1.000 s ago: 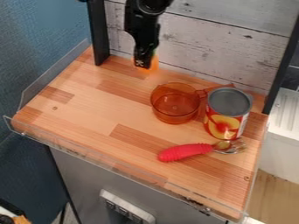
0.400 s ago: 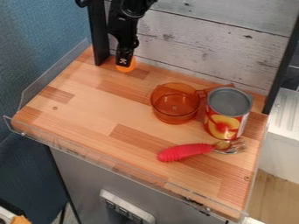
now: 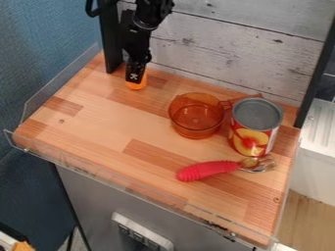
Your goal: Put the orange bottle at the upper left side of the table
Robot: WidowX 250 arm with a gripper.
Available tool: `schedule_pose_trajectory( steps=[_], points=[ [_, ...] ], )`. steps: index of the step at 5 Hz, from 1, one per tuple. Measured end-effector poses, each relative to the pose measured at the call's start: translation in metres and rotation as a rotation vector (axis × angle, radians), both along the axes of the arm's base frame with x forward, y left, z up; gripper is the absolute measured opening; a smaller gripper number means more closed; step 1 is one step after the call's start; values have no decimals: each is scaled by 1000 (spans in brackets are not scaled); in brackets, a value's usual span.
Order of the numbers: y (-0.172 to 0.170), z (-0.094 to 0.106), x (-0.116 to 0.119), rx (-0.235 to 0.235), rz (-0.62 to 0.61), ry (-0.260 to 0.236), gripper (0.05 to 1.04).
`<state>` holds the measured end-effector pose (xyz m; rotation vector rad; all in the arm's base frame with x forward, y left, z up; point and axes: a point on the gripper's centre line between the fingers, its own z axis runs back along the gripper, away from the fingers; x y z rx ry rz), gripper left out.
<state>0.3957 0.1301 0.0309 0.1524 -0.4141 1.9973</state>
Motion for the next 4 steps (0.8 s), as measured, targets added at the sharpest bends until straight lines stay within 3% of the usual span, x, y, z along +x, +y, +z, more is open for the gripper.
schedule_pose_trajectory(
  steps=[1,2,3,4],
  points=[
    [0,-1,0,-2,19,-4,676],
    [-3,-4,-3,-21,38,3,957],
    [-4,-7,-7,-29,55,9,1011],
    [-5,12,-5,-31,66,-40,1006]
  ],
)
